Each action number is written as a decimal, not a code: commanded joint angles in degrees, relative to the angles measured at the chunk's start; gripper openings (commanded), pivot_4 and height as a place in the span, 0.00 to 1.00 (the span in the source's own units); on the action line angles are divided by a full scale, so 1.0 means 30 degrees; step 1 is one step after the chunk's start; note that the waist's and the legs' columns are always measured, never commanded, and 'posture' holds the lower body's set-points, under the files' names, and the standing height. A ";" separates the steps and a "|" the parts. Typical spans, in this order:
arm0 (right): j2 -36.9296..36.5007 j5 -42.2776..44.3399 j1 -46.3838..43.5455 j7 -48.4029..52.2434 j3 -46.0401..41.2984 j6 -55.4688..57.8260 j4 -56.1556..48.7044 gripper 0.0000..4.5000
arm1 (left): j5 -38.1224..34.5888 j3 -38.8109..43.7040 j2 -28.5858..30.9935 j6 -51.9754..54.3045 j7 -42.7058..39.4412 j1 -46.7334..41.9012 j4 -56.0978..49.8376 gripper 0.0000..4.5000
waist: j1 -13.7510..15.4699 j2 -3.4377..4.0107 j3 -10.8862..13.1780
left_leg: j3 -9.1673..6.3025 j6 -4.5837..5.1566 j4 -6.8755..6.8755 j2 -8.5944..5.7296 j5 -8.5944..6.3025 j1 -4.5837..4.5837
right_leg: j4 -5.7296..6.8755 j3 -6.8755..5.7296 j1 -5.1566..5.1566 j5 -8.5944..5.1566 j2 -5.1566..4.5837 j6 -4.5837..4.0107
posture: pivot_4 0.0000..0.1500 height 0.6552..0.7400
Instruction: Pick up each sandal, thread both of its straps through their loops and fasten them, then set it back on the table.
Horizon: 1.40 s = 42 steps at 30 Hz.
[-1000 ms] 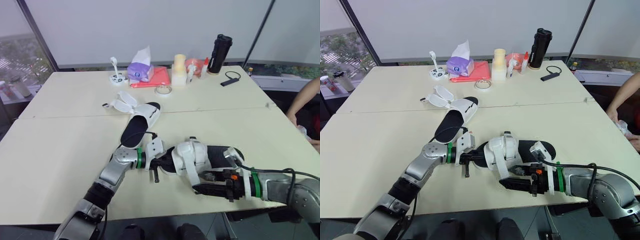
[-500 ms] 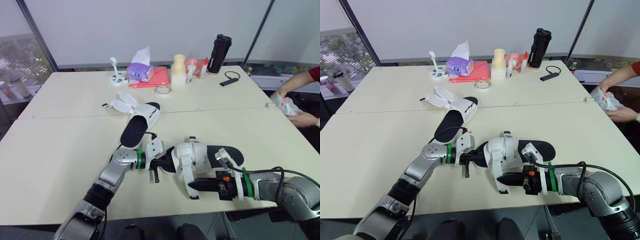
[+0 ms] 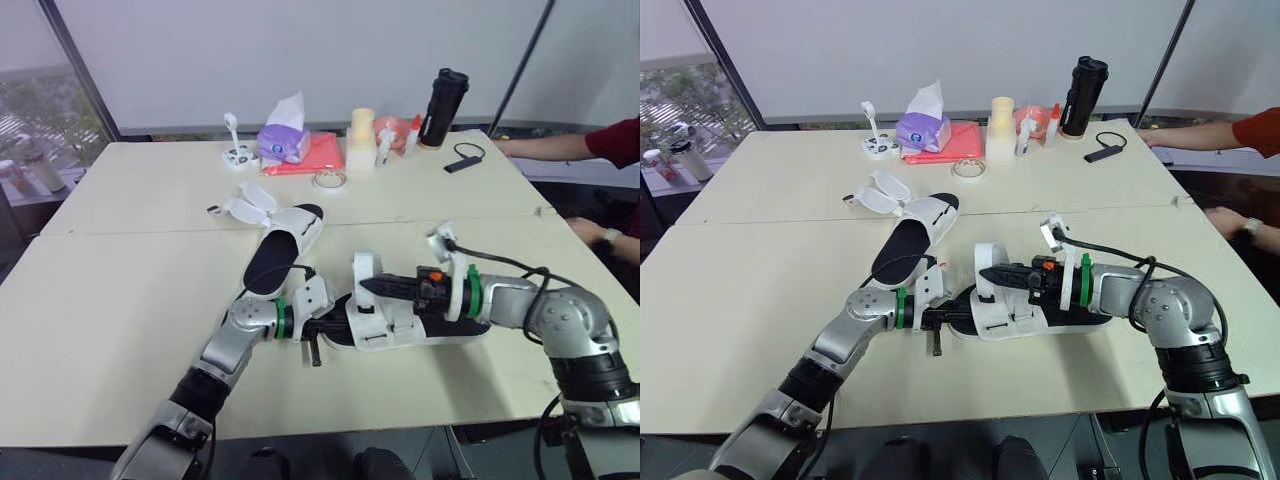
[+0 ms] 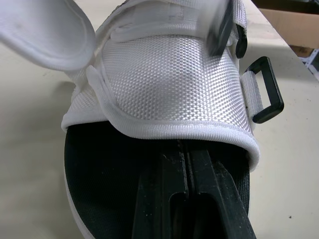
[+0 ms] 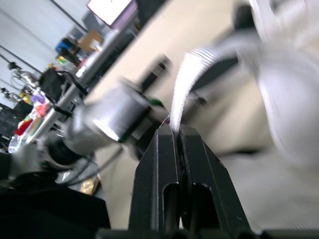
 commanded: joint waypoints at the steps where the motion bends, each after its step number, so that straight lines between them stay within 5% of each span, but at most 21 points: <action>1: -0.0071 -0.0388 -0.0103 0.1053 -0.0174 0.0146 -0.0240 0.01 | 0.0763 -0.0474 0.0088 0.0421 0.0382 0.0549 0.0655 0.00 | -0.0015 0.0001 -0.0002 | 0.0000 0.0000 0.0001 0.0001 0.0000 -0.0001 | 0.0000 0.0000 0.0000 0.0002 0.0000 0.0004 | 1.00 1.00; 10: 0.0069 0.0620 0.0213 0.1555 -0.1487 0.2112 -0.0428 0.01 | 0.0743 -0.0395 0.0190 0.0472 0.0530 0.0736 0.0573 0.00 | -0.0059 0.0004 -0.0003 | -0.0003 0.0000 0.0004 0.0003 0.0000 0.0000 | 0.0000 0.0000 0.0002 0.0005 0.0000 0.0007 | 1.00 1.00; 36: -0.1493 -0.6368 0.1935 0.4603 0.1428 -0.2746 -0.1266 0.01 | 0.0711 -0.0299 -0.0014 0.0386 0.0652 0.0556 0.0855 0.00 | -0.0047 -0.0004 -0.0021 | -0.0009 -0.0001 0.0021 -0.0013 0.0000 0.0026 | 0.0000 -0.0006 0.0039 0.0009 0.0003 0.0014 | 1.00 1.00; 42: -0.0900 -0.5278 0.0702 0.4515 -0.0183 -0.2122 -0.0512 0.01 | 0.0698 -0.0310 -0.0059 0.0347 0.0649 0.0514 0.0923 0.00 | -0.0053 -0.0004 -0.0022 | -0.0007 0.0000 0.0027 -0.0014 0.0000 0.0029 | 0.0000 -0.0004 0.0044 0.0009 0.0001 0.0014 | 1.00 1.00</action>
